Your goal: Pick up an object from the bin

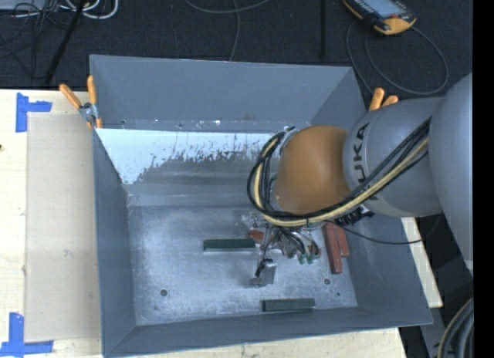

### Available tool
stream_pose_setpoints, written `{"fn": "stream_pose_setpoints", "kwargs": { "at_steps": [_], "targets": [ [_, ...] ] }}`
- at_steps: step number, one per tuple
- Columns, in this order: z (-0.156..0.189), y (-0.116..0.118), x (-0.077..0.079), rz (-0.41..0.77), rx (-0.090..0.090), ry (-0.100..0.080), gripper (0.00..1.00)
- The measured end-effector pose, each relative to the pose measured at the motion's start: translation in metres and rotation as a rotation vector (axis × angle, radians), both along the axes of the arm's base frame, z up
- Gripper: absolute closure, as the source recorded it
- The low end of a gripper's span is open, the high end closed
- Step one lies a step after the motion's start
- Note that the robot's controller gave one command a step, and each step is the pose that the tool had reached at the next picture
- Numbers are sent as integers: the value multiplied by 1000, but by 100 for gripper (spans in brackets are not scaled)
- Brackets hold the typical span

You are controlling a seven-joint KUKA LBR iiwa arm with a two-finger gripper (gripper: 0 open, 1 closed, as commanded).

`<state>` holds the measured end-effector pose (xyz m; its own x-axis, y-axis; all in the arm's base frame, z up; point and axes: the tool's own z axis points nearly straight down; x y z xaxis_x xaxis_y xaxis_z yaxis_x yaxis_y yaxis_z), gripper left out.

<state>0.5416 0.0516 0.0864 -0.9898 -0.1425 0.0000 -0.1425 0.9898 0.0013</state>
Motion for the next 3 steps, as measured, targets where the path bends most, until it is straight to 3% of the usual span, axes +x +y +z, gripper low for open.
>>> {"fn": "stream_pose_setpoints", "kwargs": {
  "at_steps": [1,2,3],
  "targets": [
    [-6,92,-43,-246,-2,3,100],
    [-6,92,-43,-247,-2,3,100],
    [162,78,-29,-356,-1,-2,100]
  ]
}}
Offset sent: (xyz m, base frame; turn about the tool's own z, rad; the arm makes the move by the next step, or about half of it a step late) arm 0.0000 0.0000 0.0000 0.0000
